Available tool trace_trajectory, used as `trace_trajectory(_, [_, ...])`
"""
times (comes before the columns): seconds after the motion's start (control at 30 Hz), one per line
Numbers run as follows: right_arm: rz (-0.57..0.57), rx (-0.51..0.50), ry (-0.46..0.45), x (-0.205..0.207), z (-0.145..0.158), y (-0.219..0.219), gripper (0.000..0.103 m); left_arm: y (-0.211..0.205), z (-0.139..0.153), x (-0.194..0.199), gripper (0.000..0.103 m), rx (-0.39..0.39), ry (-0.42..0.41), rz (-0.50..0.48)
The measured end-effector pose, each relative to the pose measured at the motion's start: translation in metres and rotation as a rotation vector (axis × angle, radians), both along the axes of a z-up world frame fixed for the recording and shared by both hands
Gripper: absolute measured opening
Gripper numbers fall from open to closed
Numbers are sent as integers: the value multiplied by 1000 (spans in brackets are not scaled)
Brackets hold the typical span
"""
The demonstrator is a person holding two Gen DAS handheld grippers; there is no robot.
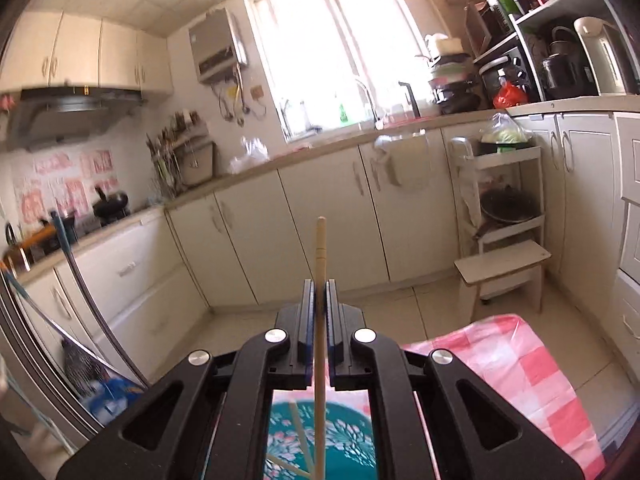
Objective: Organize utensils
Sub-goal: 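Lift the stick with the right tool and release it into the basket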
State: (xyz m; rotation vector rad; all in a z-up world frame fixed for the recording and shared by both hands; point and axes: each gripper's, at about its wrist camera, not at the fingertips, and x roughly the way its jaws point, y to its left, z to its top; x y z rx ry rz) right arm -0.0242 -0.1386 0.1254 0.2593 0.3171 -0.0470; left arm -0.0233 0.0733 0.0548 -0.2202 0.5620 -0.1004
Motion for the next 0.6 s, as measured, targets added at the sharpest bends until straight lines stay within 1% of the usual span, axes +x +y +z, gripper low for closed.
trace_trajectory(0.07, [25,-41,36,-2,-10,6,6,0,0,0,92,-1,4,-2])
trace_trajectory(0.13, [50,-52,57,-11,-18,8,6,0,-1,-1,92,1,6,-3])
trace_trajectory(0.2, [89,-60,76,-29,-22,7,6,0,0,-3,92,4,6,-5])
trace_trajectory(0.23, [113,-69,83,-41,-22,7,9,0,-1,-3,92,5,6,-5])
trace_trajectory(0.27, [130,-77,89,-50,-24,8,15,0,-1,-4,92,5,6,-5])
trace_trajectory(0.3, [152,-87,97,-70,-25,7,20,1,-1,-4,92,5,6,-4])
trace_trajectory(0.33, [163,-90,101,-86,-28,6,33,1,-1,-5,92,5,6,-4])
trace_trajectory(0.37, [171,-92,104,-103,-31,4,38,2,0,-6,92,5,3,-3])
trace_trajectory(0.43, [174,-106,115,-132,-42,2,38,2,0,-8,93,7,0,-2])
trace_trajectory(0.47, [170,-115,127,-140,-47,0,38,1,1,-10,93,11,-3,-3])
trace_trajectory(0.5, [161,-113,165,-149,-58,-2,38,0,0,-12,94,17,-6,-4])
trace_trajectory(0.57, [178,-47,260,-149,-75,-5,38,-2,0,-14,94,32,-11,-2])
trace_trajectory(0.6, [190,-22,284,-146,-80,-5,38,-2,0,-14,94,39,-12,-1])
